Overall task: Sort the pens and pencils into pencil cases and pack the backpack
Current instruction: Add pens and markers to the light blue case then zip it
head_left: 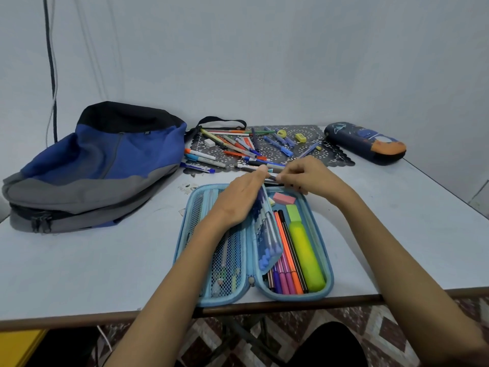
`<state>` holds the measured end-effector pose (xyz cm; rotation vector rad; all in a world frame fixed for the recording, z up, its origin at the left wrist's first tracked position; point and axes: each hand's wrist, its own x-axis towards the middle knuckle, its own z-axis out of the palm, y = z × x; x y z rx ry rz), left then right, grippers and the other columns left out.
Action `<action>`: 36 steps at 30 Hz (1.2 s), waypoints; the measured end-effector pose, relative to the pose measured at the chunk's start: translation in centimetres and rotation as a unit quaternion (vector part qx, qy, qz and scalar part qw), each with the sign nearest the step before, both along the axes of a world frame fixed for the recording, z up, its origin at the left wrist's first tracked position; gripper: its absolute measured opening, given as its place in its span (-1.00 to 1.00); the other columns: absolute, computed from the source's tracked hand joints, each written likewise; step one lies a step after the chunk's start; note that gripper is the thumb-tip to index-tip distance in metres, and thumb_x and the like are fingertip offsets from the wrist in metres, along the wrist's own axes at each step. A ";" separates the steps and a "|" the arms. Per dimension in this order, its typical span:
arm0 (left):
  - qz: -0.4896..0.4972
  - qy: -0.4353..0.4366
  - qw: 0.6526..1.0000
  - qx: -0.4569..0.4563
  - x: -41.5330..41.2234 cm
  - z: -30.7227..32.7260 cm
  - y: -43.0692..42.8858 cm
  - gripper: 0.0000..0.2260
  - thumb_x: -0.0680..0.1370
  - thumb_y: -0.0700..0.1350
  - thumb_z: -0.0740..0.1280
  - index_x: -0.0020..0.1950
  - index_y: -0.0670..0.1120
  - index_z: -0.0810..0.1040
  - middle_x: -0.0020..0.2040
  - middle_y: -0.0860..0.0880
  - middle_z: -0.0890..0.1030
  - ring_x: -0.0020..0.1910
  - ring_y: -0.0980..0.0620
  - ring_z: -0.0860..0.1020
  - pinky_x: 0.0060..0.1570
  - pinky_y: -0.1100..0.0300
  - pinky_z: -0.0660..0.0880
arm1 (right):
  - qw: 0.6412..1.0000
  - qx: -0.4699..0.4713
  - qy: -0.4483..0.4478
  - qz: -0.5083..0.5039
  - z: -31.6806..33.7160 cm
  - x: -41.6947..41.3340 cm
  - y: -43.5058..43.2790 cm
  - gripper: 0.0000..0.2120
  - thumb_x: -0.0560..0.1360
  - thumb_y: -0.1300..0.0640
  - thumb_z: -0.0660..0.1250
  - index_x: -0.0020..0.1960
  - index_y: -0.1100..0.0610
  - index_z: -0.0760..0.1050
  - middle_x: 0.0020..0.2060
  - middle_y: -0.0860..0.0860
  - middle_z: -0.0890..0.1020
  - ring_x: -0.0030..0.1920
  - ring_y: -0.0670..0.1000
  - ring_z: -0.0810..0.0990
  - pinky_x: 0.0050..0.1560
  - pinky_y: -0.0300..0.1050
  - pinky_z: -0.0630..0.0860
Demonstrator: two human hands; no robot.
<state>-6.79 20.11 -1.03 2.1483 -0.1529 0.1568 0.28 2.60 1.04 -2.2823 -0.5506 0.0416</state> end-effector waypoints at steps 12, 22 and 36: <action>-0.037 -0.060 0.954 0.291 1.4 -1.6 0.4 -0.43 0.56 0.27 0.20 0.44 -0.05 0.39 0.35 -0.06 0.49 0.31 -0.08 0.42 0.29 0.00 0.33 | 0.995 0.069 0.067 0.001 -0.1 0.0 -1.0 -0.78 0.50 0.04 0.42 -0.17 0.20 0.63 -0.35 0.09 0.59 -0.38 -0.03 0.50 -0.41 -0.23 0.45; 0.034 -0.083 0.994 -0.066 -0.4 0.3 3.1 -0.73 0.61 -0.10 0.26 0.31 -0.02 0.52 0.27 0.06 0.55 0.25 0.11 0.48 0.29 0.11 0.42 | 0.999 -0.022 0.017 0.023 -0.9 0.0 -0.4 -0.85 0.39 0.20 0.52 -0.07 0.15 0.61 -0.36 -0.04 0.58 -0.44 -0.19 0.51 -0.33 -0.34 0.39; 0.168 0.144 0.974 0.047 -2.6 -0.1 11.0 -0.83 0.54 -0.16 0.37 -0.14 -0.25 0.64 -0.32 -0.10 0.54 -0.34 -0.04 0.49 -0.33 0.20 0.52 | 0.980 -0.166 -0.101 -0.044 -1.5 -0.3 1.2 -0.89 0.46 0.24 0.33 -0.13 0.12 0.63 -0.32 -0.04 0.57 -0.22 0.00 0.56 -0.27 -0.18 0.39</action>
